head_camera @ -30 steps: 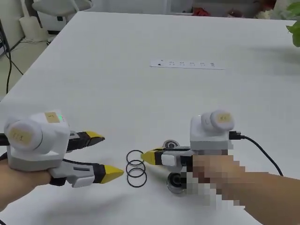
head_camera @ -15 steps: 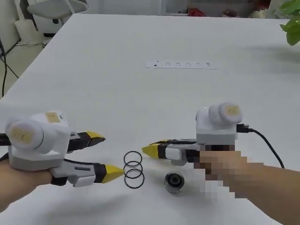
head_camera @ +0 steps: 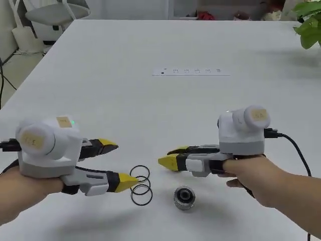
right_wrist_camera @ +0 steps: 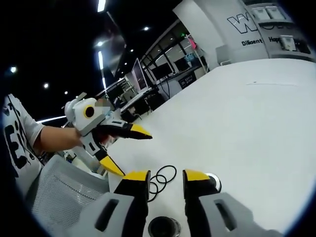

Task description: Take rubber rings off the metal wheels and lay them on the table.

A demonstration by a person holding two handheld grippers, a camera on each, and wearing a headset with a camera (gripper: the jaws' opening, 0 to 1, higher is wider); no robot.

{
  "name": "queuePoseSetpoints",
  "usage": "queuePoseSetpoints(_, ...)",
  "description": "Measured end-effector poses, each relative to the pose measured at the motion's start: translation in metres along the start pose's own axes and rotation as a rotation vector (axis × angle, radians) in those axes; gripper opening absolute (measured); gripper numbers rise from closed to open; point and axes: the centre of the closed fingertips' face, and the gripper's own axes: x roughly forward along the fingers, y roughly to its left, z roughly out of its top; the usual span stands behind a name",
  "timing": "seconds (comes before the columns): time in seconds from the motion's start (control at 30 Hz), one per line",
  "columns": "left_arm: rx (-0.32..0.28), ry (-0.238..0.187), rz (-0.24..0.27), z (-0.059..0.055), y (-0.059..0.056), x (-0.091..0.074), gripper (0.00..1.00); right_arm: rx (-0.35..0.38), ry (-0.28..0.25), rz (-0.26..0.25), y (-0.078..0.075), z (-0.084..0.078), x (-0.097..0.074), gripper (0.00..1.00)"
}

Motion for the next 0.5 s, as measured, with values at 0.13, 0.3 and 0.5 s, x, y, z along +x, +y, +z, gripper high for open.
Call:
queuePoseSetpoints(0.13,0.016,0.005,-0.006,0.004,0.0,0.002,0.6,-0.018,-0.006,-0.012,-0.005,0.004,-0.006,0.26)
queuePoseSetpoints(0.3,0.023,0.01,-0.016,0.008,0.001,0.007,0.59,-0.04,-0.011,-0.031,-0.011,0.008,-0.014,0.26)
queuePoseSetpoints(0.5,0.034,0.013,-0.027,0.013,0.0,0.015,0.59,-0.084,0.006,-0.057,-0.02,0.006,-0.026,0.28)
